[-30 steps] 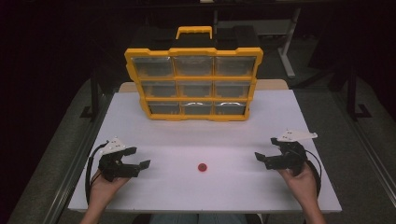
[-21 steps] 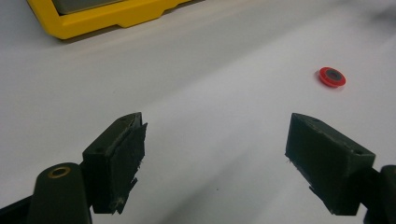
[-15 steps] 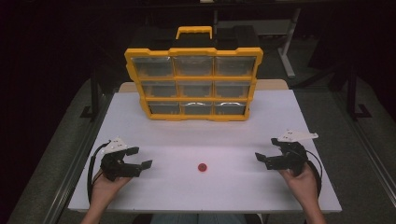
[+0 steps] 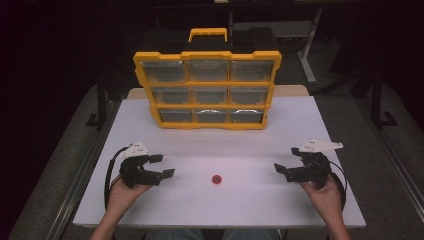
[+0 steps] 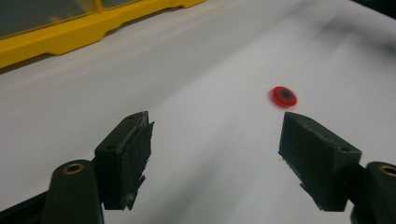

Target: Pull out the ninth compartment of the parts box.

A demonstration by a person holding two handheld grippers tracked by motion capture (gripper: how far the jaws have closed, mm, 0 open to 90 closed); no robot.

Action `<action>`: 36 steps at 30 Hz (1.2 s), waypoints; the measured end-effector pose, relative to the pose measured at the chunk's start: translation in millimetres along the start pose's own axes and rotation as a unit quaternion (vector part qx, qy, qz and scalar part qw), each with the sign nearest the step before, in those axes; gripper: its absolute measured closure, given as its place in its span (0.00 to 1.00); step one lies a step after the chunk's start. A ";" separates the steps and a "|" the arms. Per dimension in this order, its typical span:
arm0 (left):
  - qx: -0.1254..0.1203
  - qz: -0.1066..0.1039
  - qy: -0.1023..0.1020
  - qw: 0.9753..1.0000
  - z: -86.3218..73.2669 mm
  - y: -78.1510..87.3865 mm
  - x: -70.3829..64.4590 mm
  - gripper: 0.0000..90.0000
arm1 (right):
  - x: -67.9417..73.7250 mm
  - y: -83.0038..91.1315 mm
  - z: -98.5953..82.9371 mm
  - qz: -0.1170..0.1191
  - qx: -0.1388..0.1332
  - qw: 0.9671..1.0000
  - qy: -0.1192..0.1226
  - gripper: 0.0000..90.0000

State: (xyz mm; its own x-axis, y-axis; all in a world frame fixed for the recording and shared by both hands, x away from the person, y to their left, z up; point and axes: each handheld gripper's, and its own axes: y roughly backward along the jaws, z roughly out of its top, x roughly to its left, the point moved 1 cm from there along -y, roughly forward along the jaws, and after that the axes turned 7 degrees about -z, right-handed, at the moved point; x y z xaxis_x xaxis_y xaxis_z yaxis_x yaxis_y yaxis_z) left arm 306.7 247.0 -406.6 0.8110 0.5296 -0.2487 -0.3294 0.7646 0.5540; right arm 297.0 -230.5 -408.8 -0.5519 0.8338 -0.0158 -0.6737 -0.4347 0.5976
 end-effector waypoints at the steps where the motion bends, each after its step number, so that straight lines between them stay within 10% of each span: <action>1: 0.001 -0.008 -0.003 1.000 4.1 -4.2 0.1 0.28 | 1.3 -0.9 -0.2 0.000 0.003 1.000 0.002 0.15; 16: -0.009 -0.066 0.036 0.997 29.3 -36.5 7.5 0.34 | 1.3 -4.0 1.4 0.005 0.003 1.000 0.008 0.15; 36: -0.001 -0.088 0.047 0.995 77.5 -89.1 -4.9 0.36 | -0.9 0.5 1.5 0.007 -0.004 1.000 0.009 0.15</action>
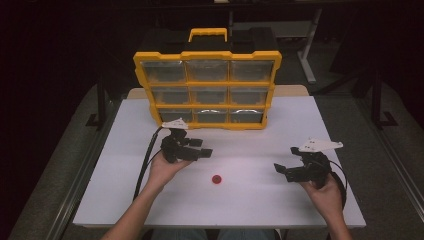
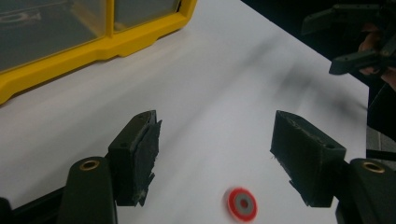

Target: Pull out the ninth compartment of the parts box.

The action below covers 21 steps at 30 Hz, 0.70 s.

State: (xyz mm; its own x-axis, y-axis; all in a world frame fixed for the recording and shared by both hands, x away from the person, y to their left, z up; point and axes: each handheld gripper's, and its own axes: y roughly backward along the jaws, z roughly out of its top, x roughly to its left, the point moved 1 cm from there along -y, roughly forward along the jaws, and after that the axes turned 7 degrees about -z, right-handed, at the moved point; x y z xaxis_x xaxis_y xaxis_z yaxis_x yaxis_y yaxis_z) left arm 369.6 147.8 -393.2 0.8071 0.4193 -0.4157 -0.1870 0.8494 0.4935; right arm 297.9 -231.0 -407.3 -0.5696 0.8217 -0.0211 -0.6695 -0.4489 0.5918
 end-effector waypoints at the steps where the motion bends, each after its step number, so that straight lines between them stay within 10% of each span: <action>1: 0.000 0.000 0.000 1.000 0.0 0.0 0.0 0.36 | 0.0 0.0 0.0 0.000 0.000 1.000 0.000 0.15; 21: -0.040 -0.012 0.067 0.997 33.6 -51.7 14.3 0.39 | -2.1 3.8 -1.4 -0.002 -0.004 1.000 0.004 0.16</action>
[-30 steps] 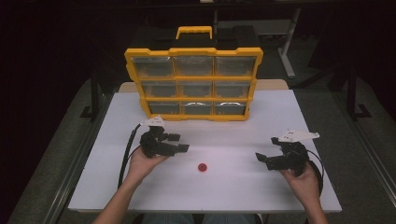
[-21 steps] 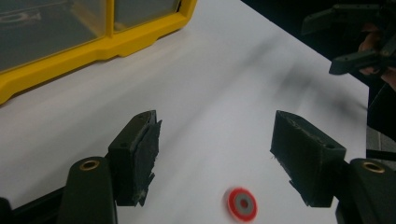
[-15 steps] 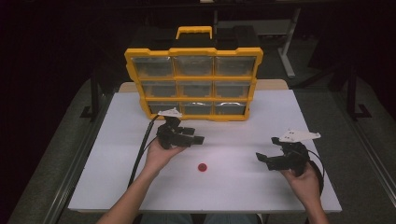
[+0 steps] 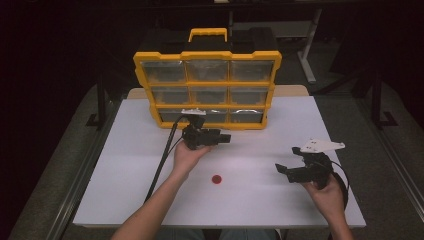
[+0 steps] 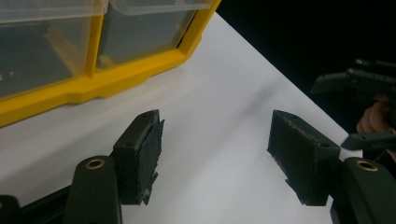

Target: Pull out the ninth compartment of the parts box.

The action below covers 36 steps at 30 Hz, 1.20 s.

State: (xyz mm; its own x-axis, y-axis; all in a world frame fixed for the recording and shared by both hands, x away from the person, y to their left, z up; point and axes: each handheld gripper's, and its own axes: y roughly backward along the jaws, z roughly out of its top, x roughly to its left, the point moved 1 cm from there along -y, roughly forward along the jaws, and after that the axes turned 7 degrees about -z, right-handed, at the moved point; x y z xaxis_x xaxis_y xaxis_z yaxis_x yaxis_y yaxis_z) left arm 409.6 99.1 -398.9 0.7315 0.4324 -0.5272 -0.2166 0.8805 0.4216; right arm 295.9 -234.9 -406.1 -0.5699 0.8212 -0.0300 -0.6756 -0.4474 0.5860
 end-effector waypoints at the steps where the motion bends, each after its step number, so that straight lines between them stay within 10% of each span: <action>1: 0.000 0.000 0.001 1.000 1.4 -2.5 1.0 0.39 | -0.4 0.4 -0.1 -0.001 -0.002 1.000 0.000 0.16; 13: -0.040 0.005 0.040 0.998 18.4 -30.4 11.4 0.42 | 2.2 -0.7 0.1 0.004 -0.004 1.000 0.003 0.16; 26: -0.083 -0.004 0.117 0.990 27.2 -61.2 24.4 0.54 | 2.2 -1.3 -0.2 0.008 -0.005 1.000 0.004 0.16; 36: -0.125 0.014 0.134 0.983 26.4 -71.4 27.4 0.64 | 1.0 1.6 -0.7 0.009 -0.012 1.000 0.004 0.16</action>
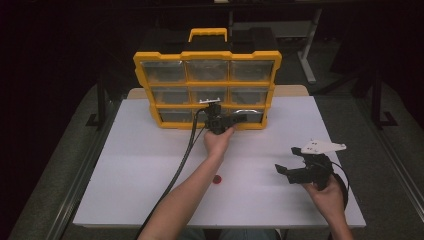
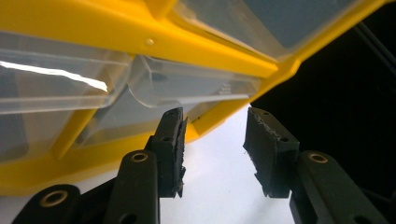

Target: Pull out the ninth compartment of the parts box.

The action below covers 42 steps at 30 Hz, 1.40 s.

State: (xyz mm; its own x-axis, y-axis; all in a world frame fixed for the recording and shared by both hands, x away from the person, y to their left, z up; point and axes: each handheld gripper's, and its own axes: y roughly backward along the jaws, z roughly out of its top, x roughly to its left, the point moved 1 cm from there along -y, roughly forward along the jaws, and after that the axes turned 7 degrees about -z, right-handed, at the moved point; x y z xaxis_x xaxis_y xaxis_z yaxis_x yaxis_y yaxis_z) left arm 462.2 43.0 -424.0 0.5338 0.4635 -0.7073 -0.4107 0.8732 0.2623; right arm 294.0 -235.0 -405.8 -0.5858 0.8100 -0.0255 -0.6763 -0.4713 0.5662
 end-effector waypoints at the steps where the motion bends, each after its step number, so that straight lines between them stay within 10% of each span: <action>1: -0.004 0.001 0.003 1.000 0.3 -0.5 0.4 0.66 | -0.2 0.4 0.2 0.000 0.000 1.000 0.000 0.16; 42: -0.042 -0.020 0.055 0.997 -6.9 -3.2 0.9 0.85 | 0.5 -0.6 -2.8 0.002 0.001 1.000 0.002 0.16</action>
State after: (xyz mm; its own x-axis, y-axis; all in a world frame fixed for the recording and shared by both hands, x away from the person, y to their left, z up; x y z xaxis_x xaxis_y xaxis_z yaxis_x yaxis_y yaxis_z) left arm 458.9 39.6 -430.0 0.4690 0.4049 -0.7849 -0.4535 0.8730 0.1794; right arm 292.8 -235.3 -408.4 -0.5901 0.8069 -0.0265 -0.6729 -0.4735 0.5683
